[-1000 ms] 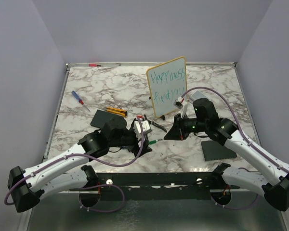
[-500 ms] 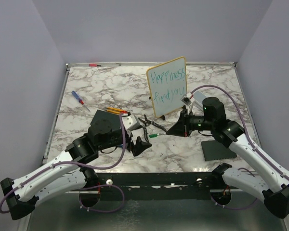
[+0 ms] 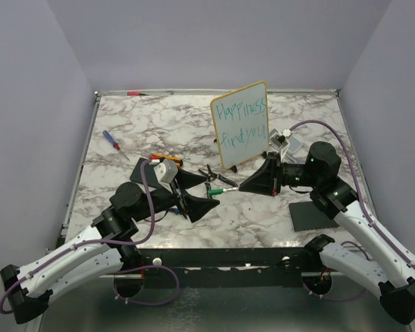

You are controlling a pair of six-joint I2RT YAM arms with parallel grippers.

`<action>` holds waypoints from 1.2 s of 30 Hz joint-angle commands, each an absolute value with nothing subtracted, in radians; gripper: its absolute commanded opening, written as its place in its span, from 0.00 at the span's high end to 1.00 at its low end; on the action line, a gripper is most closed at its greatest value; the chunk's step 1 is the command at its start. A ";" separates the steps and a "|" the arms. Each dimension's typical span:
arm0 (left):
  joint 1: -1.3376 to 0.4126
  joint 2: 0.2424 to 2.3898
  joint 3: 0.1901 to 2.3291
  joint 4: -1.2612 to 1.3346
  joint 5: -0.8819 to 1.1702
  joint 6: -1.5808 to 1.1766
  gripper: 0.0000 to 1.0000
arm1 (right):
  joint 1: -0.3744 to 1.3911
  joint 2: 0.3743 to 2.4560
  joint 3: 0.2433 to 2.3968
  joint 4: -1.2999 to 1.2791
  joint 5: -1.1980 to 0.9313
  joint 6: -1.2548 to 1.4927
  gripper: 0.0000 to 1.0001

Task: Write a sentence on the whiteboard
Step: Close the whiteboard marker at the center of the board.

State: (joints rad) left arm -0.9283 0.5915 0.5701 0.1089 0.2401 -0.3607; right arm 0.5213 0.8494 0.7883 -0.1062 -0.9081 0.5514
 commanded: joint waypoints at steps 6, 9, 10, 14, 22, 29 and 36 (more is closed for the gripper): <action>-0.923 0.603 0.556 0.312 0.358 -0.503 0.25 | 0.514 0.864 0.755 0.146 -1.056 0.691 1.00; -0.921 0.607 0.557 0.312 0.347 -0.504 0.31 | 0.514 0.868 0.749 0.173 -1.080 0.707 0.99; -0.920 0.612 0.556 0.314 0.346 -0.506 0.36 | 0.515 0.868 0.749 0.174 -1.082 0.710 0.99; -0.919 0.633 0.554 0.327 0.365 -0.522 0.47 | 0.514 0.863 0.756 0.156 -1.073 0.700 0.99; -0.917 0.637 0.547 0.325 0.379 -0.536 0.46 | 0.514 0.858 0.768 0.146 -1.043 0.683 0.99; -0.917 0.635 0.527 0.355 0.387 -0.558 0.65 | 0.514 0.860 0.778 0.141 -1.044 0.678 1.00; -0.916 0.641 0.520 0.369 0.395 -0.569 0.65 | 0.514 0.857 0.782 0.140 -1.046 0.678 1.00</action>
